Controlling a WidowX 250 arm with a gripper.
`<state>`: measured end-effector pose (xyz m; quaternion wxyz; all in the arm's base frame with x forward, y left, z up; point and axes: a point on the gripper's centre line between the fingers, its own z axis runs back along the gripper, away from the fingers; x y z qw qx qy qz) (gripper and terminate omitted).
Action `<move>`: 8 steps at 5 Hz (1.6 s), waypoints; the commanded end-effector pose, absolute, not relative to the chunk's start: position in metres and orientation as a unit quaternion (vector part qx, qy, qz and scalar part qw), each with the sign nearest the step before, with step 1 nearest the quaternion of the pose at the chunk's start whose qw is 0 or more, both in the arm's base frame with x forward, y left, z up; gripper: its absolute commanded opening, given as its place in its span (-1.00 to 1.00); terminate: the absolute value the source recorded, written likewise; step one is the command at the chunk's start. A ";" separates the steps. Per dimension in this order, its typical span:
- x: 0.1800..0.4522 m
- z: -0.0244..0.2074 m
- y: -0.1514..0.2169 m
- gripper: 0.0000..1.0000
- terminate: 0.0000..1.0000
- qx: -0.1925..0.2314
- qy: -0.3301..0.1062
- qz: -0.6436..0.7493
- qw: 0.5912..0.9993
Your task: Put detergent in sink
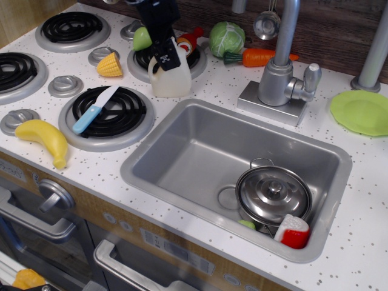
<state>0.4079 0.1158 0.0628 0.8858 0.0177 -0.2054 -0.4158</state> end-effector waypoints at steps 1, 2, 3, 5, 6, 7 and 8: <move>0.410 0.083 0.120 -1.00 -1.00 0.019 -0.215 -0.402 0.890; 0.405 0.108 0.114 -1.00 -1.00 0.032 -0.204 -0.399 0.893; 0.388 0.143 0.100 -1.00 -1.00 0.066 -0.175 -0.377 0.907; 0.335 0.122 0.069 -1.00 -1.00 0.064 -0.191 -0.292 0.935; 0.315 0.089 0.048 -1.00 -1.00 0.066 -0.218 -0.242 0.943; 0.307 0.065 0.041 -1.00 -1.00 0.060 -0.233 -0.221 0.945; 0.305 0.044 0.038 -1.00 -1.00 0.047 -0.242 -0.201 0.948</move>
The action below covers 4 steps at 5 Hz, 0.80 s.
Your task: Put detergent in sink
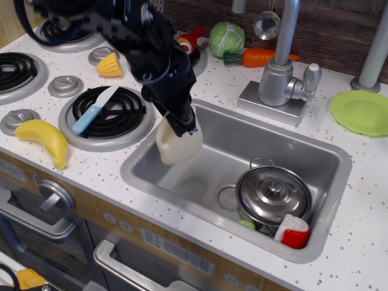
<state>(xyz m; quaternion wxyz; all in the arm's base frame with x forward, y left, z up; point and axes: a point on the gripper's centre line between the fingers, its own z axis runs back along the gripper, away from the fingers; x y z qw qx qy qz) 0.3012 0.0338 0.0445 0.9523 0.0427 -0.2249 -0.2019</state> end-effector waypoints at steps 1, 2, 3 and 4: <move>0.306 0.030 0.034 -1.00 -1.00 0.031 -0.268 -0.190 0.944; 0.307 0.030 0.034 1.00 -1.00 0.020 -0.272 -0.189 0.943; 0.307 0.030 0.034 1.00 -1.00 0.020 -0.272 -0.189 0.943; 0.307 0.030 0.034 1.00 1.00 0.020 -0.272 -0.189 0.943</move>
